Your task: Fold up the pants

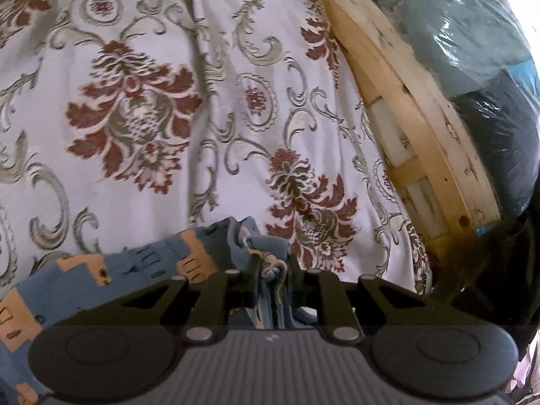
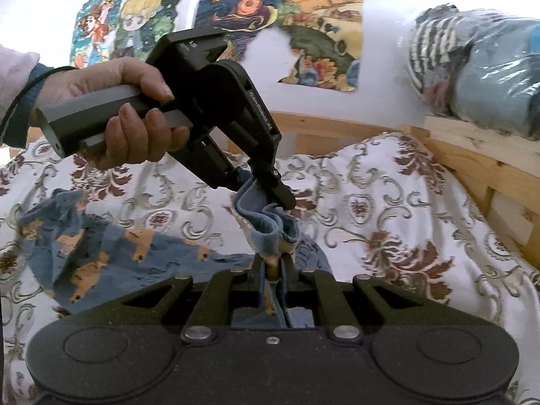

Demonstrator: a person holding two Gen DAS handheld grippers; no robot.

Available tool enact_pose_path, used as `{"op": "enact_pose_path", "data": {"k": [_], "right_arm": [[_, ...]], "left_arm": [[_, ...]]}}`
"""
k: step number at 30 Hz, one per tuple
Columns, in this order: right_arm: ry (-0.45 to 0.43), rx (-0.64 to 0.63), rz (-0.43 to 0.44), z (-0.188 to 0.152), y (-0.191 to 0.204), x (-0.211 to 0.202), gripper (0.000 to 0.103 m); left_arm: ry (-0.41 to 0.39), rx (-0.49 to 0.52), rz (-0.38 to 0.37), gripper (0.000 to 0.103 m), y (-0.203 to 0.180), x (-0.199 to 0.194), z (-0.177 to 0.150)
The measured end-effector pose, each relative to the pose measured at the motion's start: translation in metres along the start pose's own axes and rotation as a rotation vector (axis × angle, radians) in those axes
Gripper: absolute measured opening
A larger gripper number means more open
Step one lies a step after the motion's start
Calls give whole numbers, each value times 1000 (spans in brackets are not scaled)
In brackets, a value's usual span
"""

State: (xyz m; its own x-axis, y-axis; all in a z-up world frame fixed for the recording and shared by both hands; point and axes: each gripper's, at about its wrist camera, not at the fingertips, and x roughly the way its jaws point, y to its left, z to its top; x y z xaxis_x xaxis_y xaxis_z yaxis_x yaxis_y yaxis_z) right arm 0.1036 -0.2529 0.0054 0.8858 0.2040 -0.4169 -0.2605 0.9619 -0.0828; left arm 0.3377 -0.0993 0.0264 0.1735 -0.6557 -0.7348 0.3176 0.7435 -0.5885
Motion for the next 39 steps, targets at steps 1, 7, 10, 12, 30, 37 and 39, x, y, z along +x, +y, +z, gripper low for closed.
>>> {"op": "enact_pose_path", "data": {"k": [1,7,10,12,30,37,39], "right_arm": [[4,-3,9,0,3,1,9],[24,-26,58,1,20,4,9],[43,-42,83,-2,28,7,9],[57,-49,98,-4,32,9,9],[128,-123,240,-10,76,26,9],[158,-153,285,-11,91,33,9],[168,-158,296,-12,93,36,9]], "left_arm": [[-2,-3,-1,16,4,-3,-1],[-5,19,-3,16,19,-13,-11],[-10,38,-7,16,27,-14,-19],[-16,47,-5,16,34,-15,-26],[-35,6,-33,16,99,-30,-64],[-41,-15,-27,16,122,-36,-77],[-42,-5,-26,16,125,-36,-80]]}}
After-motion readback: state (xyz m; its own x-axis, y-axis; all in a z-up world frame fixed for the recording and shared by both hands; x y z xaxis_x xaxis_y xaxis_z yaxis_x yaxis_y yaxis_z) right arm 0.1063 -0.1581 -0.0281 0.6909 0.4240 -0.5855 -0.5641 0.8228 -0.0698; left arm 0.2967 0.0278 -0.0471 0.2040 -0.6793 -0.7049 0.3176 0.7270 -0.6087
